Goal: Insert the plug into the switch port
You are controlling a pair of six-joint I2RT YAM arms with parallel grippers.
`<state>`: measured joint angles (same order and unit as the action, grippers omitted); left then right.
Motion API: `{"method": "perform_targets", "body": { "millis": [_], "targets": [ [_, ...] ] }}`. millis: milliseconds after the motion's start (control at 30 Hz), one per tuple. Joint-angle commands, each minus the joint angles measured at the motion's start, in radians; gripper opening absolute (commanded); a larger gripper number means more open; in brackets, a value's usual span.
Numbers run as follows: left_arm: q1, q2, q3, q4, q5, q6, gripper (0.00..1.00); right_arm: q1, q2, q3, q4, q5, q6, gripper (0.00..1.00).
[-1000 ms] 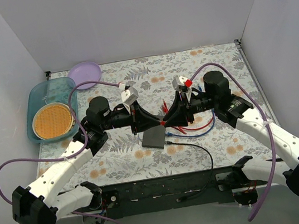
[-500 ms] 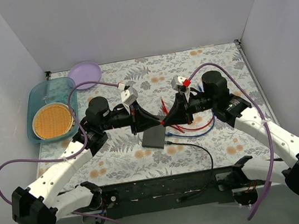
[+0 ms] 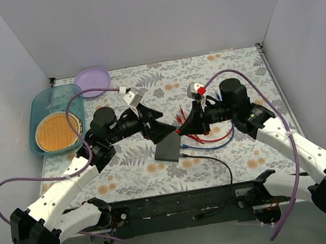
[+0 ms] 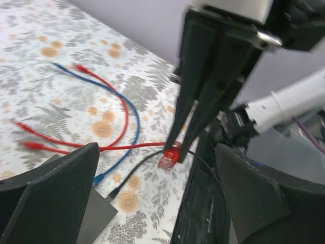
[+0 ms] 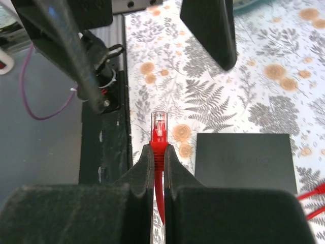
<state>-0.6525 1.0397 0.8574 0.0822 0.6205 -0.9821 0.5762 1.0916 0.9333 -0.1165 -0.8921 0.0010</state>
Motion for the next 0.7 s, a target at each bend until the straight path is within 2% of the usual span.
{"method": "perform_targets", "body": {
  "millis": [0, 100, 267, 467, 667],
  "targets": [
    [-0.002, -0.007, 0.048, -0.056, -0.303, -0.095, 0.98, -0.001, -0.038, 0.021, -0.09, 0.146, -0.073, 0.01],
    [-0.001, 0.045, 0.084, -0.076, -0.309, -0.121, 0.98, 0.013, -0.055, 0.032, -0.139, 0.263, -0.12, 0.01],
    [-0.001, 0.105, 0.097, -0.073, -0.226, -0.151, 0.98, 0.077, -0.107, 0.03, -0.193, 0.453, -0.15, 0.01],
    [-0.001, 0.122, 0.081, -0.059, -0.223, -0.158, 0.98, 0.172, -0.196, -0.025, -0.169, 0.715, -0.162, 0.01],
    [-0.001, 0.12, 0.069, -0.062, -0.228, -0.159, 0.98, 0.261, -0.249, -0.065, -0.158, 0.878, -0.171, 0.01]
  ]
}}
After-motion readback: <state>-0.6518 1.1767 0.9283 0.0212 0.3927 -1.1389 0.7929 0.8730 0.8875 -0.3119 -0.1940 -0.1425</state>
